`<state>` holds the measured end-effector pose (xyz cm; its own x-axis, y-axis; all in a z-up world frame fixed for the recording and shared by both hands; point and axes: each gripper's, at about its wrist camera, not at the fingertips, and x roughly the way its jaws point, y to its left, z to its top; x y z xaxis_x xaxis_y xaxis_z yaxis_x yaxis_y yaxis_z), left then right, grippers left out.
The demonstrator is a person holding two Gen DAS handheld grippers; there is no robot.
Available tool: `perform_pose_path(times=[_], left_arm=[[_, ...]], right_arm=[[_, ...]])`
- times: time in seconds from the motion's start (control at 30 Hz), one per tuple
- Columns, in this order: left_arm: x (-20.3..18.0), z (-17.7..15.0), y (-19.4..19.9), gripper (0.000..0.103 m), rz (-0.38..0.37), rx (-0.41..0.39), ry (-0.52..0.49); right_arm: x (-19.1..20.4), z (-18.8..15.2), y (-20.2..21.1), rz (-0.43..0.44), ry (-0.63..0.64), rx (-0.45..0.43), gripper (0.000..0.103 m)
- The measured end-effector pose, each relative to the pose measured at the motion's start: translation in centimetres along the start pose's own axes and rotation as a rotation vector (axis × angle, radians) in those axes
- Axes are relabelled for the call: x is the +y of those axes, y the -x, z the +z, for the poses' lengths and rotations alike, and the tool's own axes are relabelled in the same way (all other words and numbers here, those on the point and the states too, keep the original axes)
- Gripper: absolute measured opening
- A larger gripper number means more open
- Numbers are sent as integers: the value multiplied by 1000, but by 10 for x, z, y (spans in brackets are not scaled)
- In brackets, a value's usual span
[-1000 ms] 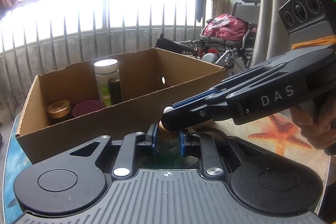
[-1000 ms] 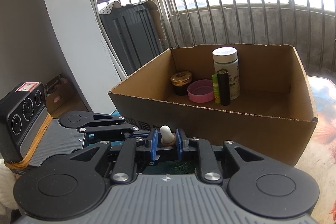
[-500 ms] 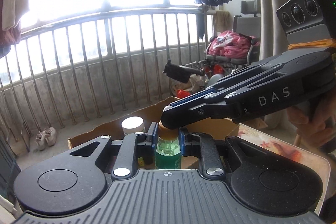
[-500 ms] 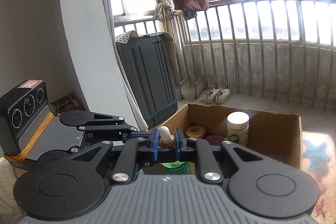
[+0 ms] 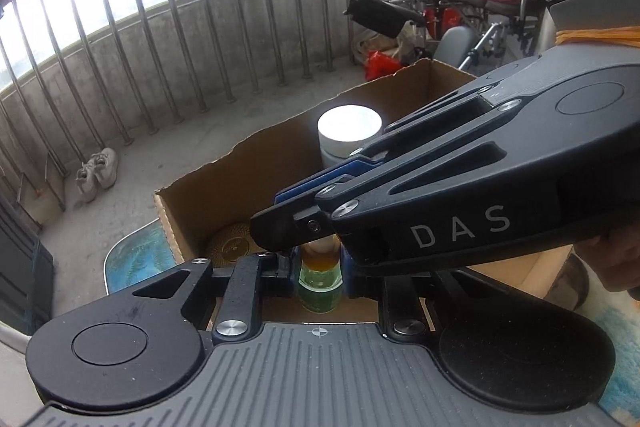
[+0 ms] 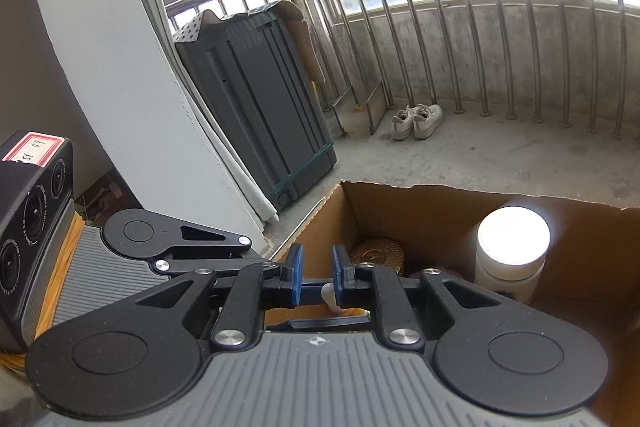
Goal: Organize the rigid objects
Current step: 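Carry the dropper bottle into the box and lower it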
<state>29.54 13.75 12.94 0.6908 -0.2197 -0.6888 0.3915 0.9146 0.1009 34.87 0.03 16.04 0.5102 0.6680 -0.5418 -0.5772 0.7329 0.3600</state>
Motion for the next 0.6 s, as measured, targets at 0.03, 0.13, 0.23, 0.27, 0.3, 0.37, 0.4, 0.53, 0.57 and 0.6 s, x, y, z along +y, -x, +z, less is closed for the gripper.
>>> perform_pose_path(times=[0.03,0.13,0.23,0.27,0.3,0.37,0.4,0.53,0.57,0.6], left_arm=[[0,1,-3,19,5,8,-10],[1,0,-9,19,23,37,-45],[4,1,-15,19,35,61,-36],[4,2,-17,19,41,71,-44],[4,2,-18,19,48,77,-51],[6,1,-20,19,38,72,-43],[7,1,-21,19,33,79,-32],[6,0,-25,19,50,67,-40],[6,0,-25,19,55,63,-48],[5,0,-26,19,57,63,-56]], right_arm=[[-3,-2,-4,-1,-4,3,17],[-5,-2,-11,-26,20,8,17],[-5,-1,-15,-25,28,18,17],[-2,0,-18,-35,40,21,17],[0,0,-20,-46,54,26,17],[5,-1,-22,-63,78,18,17],[5,-3,-21,-67,84,10,17],[1,-5,-23,-53,50,18,17],[0,-5,-22,-49,47,10,17],[-1,-5,-22,-44,47,13,17]])
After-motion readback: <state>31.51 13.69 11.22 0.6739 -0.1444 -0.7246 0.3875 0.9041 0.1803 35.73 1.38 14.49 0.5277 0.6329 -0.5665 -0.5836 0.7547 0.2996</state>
